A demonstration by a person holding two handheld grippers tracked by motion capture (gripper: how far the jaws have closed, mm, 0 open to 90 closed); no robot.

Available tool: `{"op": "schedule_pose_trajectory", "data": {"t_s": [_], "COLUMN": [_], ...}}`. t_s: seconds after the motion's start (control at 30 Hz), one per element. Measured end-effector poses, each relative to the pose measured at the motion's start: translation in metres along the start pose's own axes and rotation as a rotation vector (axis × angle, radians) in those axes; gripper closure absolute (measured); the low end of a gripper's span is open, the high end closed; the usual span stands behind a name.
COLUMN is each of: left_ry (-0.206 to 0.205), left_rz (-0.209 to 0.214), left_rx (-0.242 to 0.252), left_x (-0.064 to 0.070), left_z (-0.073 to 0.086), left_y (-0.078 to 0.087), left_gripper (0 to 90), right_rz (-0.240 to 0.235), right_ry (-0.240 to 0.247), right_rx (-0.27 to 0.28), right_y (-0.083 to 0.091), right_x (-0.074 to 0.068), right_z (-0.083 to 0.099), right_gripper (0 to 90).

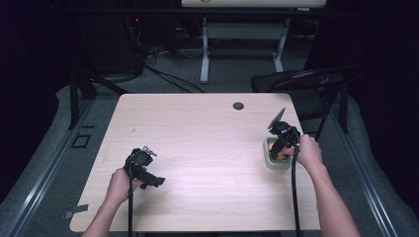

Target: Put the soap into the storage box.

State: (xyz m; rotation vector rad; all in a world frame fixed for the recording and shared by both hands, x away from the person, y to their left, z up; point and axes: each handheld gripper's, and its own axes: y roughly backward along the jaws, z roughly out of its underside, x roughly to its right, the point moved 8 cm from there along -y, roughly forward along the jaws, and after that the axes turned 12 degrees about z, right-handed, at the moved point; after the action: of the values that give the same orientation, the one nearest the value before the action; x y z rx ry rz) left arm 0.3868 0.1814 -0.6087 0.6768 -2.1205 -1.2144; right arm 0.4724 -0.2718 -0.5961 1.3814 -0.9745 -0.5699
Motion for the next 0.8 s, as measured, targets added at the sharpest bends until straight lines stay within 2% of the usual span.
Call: {"op": "schedule_pose_trajectory", "data": {"t_s": [0.13,0.17,0.2,0.23,0.27,0.33,0.4,0.7,0.73,0.77,0.8], "left_ry": [0.006,0.007,0.007,0.007,0.007,0.004,0.003,-0.001,0.001,0.003,0.002], "left_rz": [0.000,-0.002,-0.003,-0.003,-0.003,-0.003,-0.003,-0.003,-0.003,-0.004,-0.004], "left_rx": [0.003,0.001,0.001,0.001,0.002,0.003,0.004,0.002,0.002,0.004,0.004], "left_x": [0.000,-0.001,-0.001,-0.001,0.000,0.001,0.001,0.001,0.001,0.001,0.001], "left_z": [0.001,0.002,0.002,0.002,0.001,0.001,0.001,0.001,0.001,0.001,0.001], "left_y": [0.000,0.000,0.001,0.001,0.001,0.000,0.000,0.000,0.000,0.001,0.001], "left_gripper": [0.3,0.2,0.3,0.3,0.3,0.2,0.3,0.3,0.3,0.3,0.3], "right_rz": [-0.009,-0.017,-0.013,-0.013,-0.024,-0.044,-0.053,-0.054,-0.040,-0.026,-0.022], "right_ry": [-0.006,-0.013,0.008,0.008,-0.016,-0.035,-0.036,-0.053,-0.025,-0.042,-0.032], "right_rx": [0.020,0.040,0.029,0.029,0.052,0.075,0.082,0.115,0.089,0.108,0.105], "right_y": [0.006,0.010,0.013,0.013,0.014,0.018,0.022,0.035,0.037,0.039,0.042], "right_x": [0.002,0.002,0.004,0.004,0.002,0.000,-0.001,-0.006,-0.005,-0.009,-0.010], "right_z": [0.003,0.003,0.005,0.005,0.005,0.008,0.010,0.025,0.029,0.033,0.036], "right_gripper": [17.7,14.8,14.4,14.4,14.1,11.6,10.5,3.9,4.0,3.6,3.6]}}
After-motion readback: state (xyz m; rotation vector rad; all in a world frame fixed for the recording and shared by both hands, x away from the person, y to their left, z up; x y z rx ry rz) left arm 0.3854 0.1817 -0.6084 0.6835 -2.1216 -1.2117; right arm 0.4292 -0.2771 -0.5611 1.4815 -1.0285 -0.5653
